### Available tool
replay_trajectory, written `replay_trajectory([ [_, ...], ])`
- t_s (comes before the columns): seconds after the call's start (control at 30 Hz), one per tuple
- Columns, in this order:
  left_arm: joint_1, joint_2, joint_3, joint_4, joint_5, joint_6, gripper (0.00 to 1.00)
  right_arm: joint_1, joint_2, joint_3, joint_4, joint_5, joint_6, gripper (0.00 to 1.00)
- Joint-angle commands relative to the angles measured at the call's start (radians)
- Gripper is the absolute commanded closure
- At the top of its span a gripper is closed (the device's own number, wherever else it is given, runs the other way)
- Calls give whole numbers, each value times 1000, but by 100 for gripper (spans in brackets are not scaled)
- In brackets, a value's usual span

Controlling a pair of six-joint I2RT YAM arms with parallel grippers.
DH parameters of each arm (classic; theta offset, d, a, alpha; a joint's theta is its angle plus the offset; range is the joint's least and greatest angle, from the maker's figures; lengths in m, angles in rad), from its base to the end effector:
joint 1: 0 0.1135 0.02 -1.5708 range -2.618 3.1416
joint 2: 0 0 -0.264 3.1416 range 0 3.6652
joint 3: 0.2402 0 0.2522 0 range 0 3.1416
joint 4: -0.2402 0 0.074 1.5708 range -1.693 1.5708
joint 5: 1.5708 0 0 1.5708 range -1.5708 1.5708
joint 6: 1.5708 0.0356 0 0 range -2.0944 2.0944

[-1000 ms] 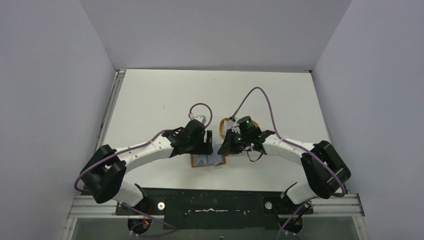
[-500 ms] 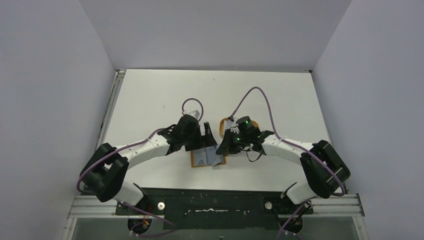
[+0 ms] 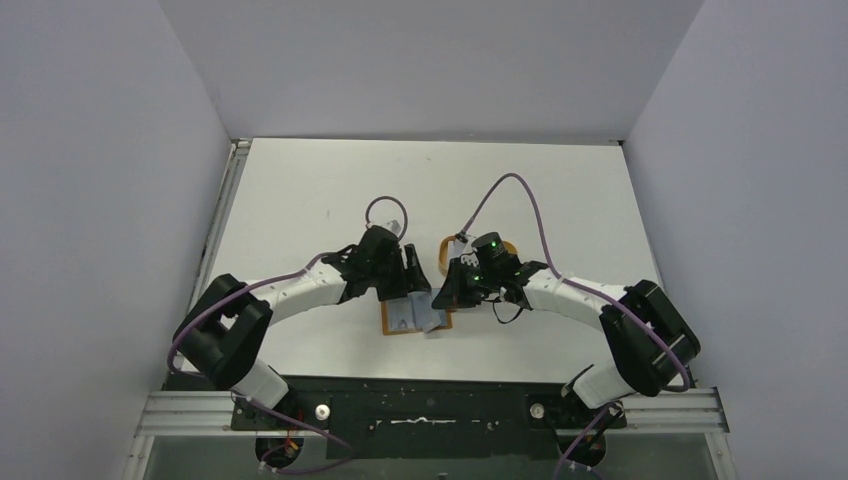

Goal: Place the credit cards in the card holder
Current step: Turn over the card slot in the card holder.

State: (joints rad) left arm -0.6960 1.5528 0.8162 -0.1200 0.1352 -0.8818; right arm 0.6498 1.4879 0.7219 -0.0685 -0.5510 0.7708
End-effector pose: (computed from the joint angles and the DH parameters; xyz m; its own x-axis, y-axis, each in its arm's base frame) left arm 0.2337 -0.2015 0.1748 -0.9113 -0.2352 -0.3378 -0.0006 0.8214 -0.5703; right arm 0.2167 0.1881 0.1727 -0.9774 0.0028 -0.2115 -0.1596 0.6464 0.7462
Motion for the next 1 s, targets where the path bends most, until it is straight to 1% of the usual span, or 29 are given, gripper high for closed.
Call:
replay_trajectory([
  [0.0, 12, 4, 42, 20, 2, 3, 39, 11, 16, 25, 29, -13, -20, 100],
  [0.1, 17, 8, 38, 18, 0, 4, 45, 12, 14, 27, 28, -14, -22, 100],
  [0.27, 25, 9, 34, 13, -7, 6, 48, 13, 14, 28, 29, -15, -23, 100],
  [0.3, 27, 9, 33, 15, -7, 6, 46, 14, 15, 28, 30, -17, -24, 100],
  [0.4, 28, 9, 32, 15, -5, 3, 33, 19, 17, 30, 30, -17, -24, 100],
  [0.47, 27, 5, 32, 15, -5, 0, 28, 22, 14, 33, 30, -18, -24, 100],
  [0.53, 27, 2, 33, 15, -5, -1, 24, 25, 15, 34, 29, -18, -25, 100],
  [0.6, 27, 1, 38, 12, -7, 0, 23, 27, 14, 37, 28, -15, -25, 100],
  [0.73, 28, 6, 44, 2, -9, 3, 24, 29, 11, 40, 27, -16, -25, 100],
  [0.83, 28, 18, 47, -1, -8, 6, 30, 32, 10, 42, 23, -16, -25, 100],
  [0.97, 29, 31, 49, -2, -6, 10, 40, 33, 8, 42, 20, -14, -26, 100],
])
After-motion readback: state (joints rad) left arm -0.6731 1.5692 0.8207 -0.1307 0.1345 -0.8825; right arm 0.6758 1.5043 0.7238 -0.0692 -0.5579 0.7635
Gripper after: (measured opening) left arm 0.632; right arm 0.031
